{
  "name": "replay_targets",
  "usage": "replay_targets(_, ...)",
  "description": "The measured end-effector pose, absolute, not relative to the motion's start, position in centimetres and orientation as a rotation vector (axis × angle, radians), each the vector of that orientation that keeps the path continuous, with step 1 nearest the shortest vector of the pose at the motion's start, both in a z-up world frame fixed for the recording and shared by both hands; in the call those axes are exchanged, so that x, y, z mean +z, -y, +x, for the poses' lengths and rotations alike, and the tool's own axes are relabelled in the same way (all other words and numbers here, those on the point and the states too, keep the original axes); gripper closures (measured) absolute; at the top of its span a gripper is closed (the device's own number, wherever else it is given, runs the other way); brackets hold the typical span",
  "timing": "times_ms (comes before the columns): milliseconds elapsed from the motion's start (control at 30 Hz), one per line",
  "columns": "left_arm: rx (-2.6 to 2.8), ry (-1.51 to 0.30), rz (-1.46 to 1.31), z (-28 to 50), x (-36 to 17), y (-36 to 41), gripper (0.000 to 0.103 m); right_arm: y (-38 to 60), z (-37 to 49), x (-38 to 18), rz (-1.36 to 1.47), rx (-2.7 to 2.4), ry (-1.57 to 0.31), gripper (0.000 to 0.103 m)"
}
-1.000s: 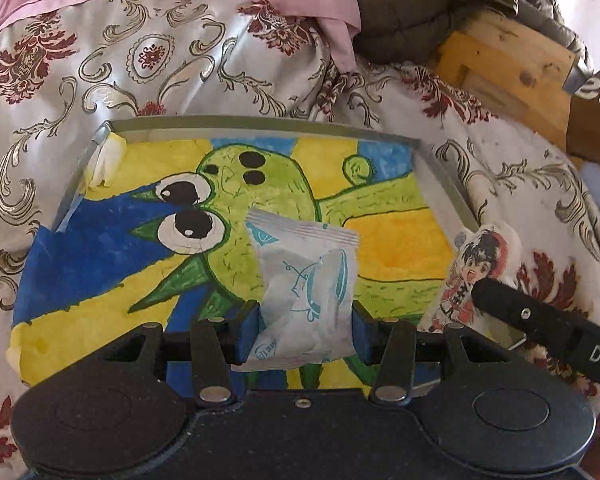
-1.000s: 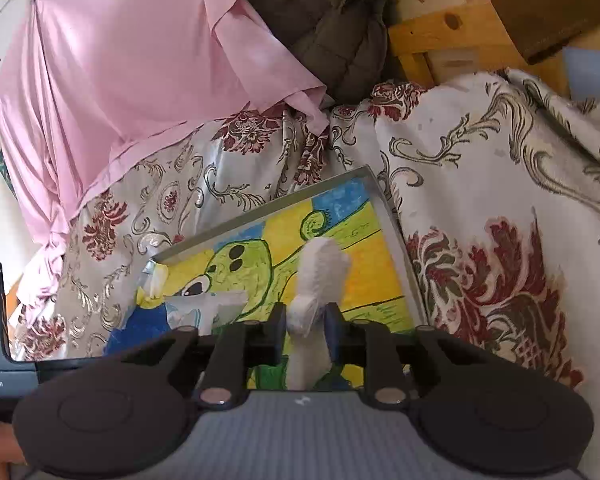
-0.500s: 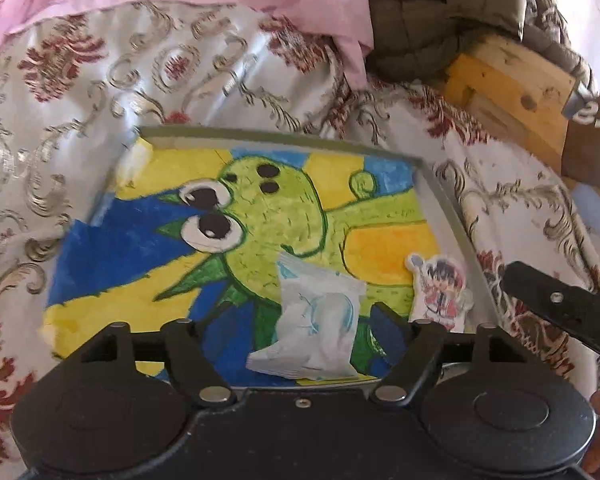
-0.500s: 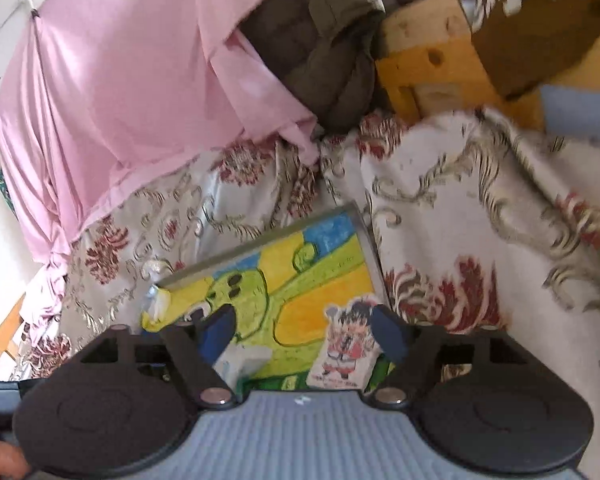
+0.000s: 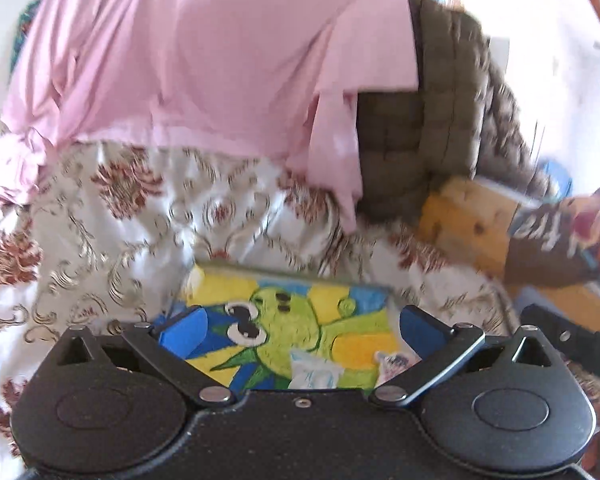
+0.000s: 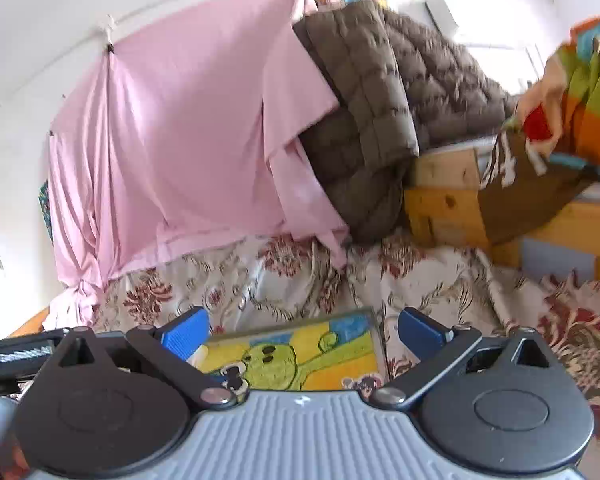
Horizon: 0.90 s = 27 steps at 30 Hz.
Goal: Organize soft objects
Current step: 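Lower both held items onto the cartoon painting tray and open both grippers, then lift both tools away from the tray and return toward the pile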
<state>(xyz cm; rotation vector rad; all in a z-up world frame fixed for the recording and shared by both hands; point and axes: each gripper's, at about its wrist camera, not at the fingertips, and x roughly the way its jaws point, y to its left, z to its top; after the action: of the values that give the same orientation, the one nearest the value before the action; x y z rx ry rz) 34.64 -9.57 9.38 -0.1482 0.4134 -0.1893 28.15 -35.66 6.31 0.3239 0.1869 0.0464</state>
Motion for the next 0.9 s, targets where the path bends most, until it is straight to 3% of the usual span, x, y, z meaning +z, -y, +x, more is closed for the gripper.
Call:
replay_targets(433, -0.157, -0.248, -0.161, 20.8, 9.9, 6.7, 0.001, 32.3, 16.4, 6.4, 0.279, 0.069, -0.056, 0.0)
replay_targets(900, -0.131, -0.222, -0.188, 9.9, 7.3, 3.8, 0.001, 29.5, 7.9, 4.2, 0.244, 0.106, -0.11, 0.0)
